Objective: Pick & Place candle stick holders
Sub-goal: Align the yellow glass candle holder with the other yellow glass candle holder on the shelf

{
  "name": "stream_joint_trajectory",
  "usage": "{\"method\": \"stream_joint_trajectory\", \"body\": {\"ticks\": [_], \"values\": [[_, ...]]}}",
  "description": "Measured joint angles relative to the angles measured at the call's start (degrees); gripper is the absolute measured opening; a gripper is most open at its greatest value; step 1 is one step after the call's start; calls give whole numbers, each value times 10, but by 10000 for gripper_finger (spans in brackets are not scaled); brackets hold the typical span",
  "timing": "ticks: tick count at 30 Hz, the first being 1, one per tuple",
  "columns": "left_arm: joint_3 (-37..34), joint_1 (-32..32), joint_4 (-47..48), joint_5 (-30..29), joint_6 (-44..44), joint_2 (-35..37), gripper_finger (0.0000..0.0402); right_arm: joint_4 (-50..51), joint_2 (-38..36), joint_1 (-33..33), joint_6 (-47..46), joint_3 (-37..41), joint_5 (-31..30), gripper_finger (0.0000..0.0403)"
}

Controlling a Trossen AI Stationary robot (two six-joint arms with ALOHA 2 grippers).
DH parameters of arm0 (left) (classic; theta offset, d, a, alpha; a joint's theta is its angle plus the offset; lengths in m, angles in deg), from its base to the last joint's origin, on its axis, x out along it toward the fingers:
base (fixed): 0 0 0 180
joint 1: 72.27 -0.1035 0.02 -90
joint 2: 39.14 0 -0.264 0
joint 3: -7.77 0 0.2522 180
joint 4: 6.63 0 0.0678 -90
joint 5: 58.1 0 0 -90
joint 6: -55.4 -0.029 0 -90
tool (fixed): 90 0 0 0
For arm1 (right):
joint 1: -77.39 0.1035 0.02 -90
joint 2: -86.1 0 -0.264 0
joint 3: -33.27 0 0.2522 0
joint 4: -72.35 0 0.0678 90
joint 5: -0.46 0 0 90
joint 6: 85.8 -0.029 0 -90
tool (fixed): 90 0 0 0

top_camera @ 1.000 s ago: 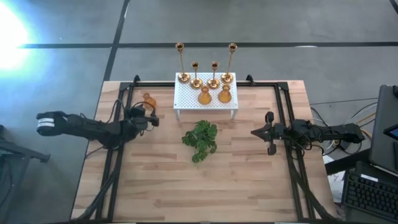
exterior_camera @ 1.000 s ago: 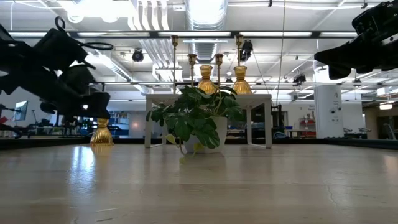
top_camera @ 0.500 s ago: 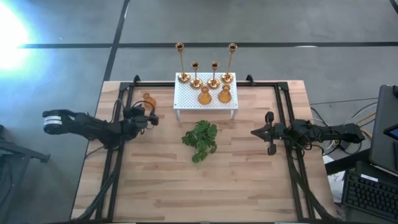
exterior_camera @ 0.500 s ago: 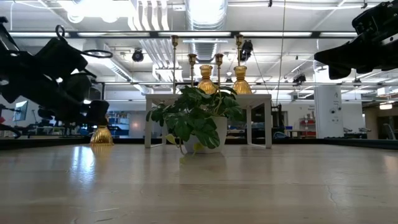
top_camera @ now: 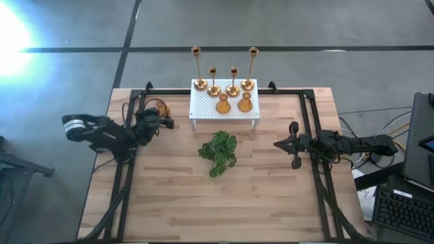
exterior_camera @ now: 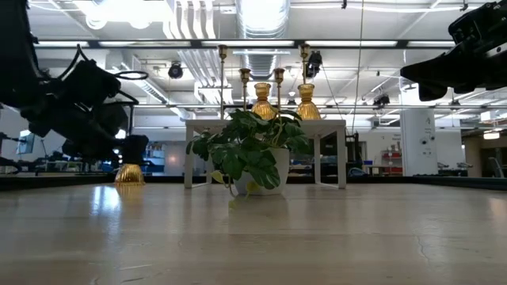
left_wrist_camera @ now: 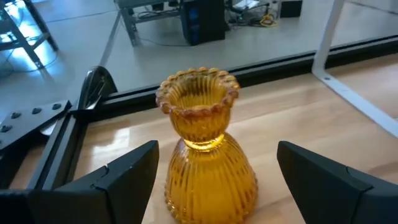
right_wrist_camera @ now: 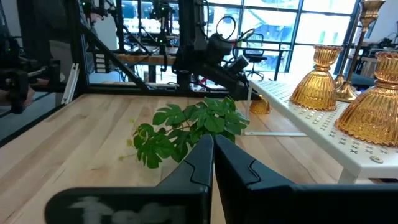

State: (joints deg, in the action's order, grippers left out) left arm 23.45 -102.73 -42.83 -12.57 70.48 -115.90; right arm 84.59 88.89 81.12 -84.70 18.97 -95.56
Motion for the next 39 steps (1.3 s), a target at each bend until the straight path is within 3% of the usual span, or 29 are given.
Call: {"method": "stream_joint_trajectory", "body": {"ticks": [7,16,30,39], "values": [[36,-25,-38,24,-14,-72,330,0,0,0,0,0,0,9],[65,-42,-53,5,0,-145,317,0,0,0,0,0,0,9],[64,-44,-93,0,1,-153,231,0,0,0,0,0,0,9],[66,-47,-110,-7,4,-151,131,0,0,0,0,0,0,9]]}}
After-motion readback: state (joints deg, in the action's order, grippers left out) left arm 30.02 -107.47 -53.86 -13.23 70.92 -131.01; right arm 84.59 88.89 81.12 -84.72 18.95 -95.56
